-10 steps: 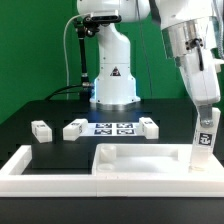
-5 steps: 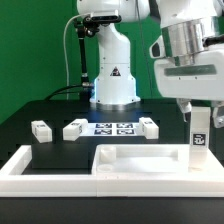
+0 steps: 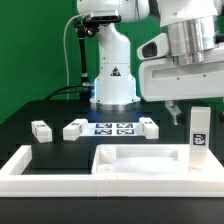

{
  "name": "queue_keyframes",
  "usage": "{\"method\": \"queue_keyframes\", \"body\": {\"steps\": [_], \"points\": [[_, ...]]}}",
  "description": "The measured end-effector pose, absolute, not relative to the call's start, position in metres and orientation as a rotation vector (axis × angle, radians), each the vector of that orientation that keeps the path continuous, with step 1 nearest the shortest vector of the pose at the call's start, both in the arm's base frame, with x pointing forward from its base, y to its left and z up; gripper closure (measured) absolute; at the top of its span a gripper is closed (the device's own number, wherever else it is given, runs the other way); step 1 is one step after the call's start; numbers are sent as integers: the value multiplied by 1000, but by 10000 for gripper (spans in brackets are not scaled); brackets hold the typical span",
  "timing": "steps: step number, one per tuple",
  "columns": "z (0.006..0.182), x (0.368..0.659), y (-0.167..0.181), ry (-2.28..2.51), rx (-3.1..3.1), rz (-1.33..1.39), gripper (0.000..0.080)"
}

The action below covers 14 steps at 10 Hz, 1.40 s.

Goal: Assemble desk

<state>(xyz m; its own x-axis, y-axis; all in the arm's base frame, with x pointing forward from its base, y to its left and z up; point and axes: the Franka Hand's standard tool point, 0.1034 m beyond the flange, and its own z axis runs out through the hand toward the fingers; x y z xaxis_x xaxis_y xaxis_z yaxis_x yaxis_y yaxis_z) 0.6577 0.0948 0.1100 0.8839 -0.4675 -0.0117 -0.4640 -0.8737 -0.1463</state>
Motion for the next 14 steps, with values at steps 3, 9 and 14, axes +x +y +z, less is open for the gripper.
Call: {"method": "queue_keyframes", "body": {"steps": [3,9,14], "points": [[109,657,95,651,-2956,-34,160],[109,657,98,1223,-2757,7,510],[107,658,108,2089,-2026,43,509]]}}
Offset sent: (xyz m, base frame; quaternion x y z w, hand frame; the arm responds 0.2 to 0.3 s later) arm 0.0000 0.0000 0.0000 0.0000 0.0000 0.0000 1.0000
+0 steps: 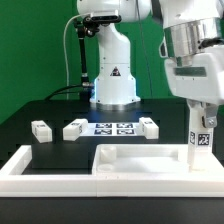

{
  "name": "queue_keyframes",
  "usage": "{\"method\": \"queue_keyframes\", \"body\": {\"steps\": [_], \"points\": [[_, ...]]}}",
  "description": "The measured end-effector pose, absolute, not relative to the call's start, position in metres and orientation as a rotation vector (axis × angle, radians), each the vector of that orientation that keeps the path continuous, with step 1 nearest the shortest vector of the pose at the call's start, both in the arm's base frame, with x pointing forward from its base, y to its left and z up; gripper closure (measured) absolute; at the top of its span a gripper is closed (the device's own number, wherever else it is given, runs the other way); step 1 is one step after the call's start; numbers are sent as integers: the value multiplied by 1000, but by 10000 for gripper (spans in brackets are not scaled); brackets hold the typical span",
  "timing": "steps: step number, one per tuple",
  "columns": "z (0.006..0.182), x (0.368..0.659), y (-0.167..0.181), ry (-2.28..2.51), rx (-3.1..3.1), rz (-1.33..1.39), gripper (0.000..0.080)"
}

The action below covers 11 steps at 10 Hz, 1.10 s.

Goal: Assemble desk

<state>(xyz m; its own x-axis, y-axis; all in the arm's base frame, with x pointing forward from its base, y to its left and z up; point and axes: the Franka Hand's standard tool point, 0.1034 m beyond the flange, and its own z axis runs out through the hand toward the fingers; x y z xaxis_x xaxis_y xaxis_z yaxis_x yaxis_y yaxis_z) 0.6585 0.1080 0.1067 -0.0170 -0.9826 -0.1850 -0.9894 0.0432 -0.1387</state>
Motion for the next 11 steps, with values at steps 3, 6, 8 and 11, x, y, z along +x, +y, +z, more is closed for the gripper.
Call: {"method": "queue_keyframes", "body": {"steps": [3,6,8,11], "points": [[106,659,111,2190,-1856,73,509],[106,660,108,1935,-2126,18,273],[105,659,113,1675,-2334,-31,155],[104,659,107,1355,-2545,-77,150]]}}
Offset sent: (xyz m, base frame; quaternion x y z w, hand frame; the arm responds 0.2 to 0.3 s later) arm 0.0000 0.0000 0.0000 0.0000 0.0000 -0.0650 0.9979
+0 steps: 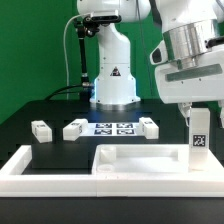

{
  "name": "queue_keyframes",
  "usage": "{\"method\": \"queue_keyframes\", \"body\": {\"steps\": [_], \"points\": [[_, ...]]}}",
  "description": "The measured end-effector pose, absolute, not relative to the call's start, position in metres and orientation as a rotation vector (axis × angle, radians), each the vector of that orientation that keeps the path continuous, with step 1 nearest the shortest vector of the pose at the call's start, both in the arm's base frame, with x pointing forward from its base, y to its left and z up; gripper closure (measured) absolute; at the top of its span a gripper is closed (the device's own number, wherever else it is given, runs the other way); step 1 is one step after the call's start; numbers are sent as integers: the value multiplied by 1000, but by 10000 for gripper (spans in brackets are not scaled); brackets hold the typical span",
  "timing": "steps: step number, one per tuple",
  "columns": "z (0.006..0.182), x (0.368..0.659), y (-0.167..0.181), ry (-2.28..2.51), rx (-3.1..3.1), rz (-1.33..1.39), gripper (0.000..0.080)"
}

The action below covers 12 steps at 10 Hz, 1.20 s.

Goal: Assemble desk

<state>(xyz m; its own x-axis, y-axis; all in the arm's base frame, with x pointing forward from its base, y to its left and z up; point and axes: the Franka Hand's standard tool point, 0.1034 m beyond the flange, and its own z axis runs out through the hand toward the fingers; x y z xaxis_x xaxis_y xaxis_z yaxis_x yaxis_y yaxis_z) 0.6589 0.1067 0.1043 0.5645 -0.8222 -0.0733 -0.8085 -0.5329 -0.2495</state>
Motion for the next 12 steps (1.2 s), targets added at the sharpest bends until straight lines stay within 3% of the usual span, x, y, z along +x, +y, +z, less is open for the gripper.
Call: {"method": "queue_keyframes", "body": {"steps": [3,6,8,12], "points": [[107,657,93,579,-2916,-75,150],[107,657,95,599,-2911,-64,174],[107,657,94,754,-2874,-49,504],[107,658,95,1308,-2665,-15,504]]}}
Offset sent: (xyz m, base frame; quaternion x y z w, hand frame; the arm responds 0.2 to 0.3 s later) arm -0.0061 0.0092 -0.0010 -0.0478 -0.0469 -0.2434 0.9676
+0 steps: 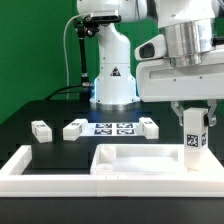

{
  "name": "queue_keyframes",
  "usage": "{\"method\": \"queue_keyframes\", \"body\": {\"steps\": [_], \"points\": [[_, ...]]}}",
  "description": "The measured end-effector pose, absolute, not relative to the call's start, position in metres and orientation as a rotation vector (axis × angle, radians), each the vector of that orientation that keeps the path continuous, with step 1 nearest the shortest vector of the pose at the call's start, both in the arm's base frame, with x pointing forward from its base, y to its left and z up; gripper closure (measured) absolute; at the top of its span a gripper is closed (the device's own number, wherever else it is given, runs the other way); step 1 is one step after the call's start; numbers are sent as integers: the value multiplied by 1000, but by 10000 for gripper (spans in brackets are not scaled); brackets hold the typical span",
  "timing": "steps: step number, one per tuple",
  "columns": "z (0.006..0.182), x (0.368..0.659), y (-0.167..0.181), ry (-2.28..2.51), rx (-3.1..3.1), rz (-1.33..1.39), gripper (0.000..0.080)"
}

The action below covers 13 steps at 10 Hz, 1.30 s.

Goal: Assemble desk

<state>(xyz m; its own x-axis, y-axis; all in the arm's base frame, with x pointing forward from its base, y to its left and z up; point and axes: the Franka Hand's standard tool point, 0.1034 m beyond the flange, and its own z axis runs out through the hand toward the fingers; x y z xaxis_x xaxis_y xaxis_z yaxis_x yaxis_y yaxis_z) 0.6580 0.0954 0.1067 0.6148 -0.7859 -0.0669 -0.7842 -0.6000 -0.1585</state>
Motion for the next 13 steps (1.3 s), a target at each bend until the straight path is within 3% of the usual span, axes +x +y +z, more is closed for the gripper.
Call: {"method": "queue_keyframes", "body": {"steps": [6,9,10,11,12,13], "points": [[105,663,114,2210,-1884,42,504],[104,662,111,2127,-1970,25,495],[102,659,107,1894,-2207,-13,279],[102,658,107,1685,-2379,-47,279],[103,657,110,1576,-2459,-63,175],[101,657,108,1509,-2503,-72,156]]}}
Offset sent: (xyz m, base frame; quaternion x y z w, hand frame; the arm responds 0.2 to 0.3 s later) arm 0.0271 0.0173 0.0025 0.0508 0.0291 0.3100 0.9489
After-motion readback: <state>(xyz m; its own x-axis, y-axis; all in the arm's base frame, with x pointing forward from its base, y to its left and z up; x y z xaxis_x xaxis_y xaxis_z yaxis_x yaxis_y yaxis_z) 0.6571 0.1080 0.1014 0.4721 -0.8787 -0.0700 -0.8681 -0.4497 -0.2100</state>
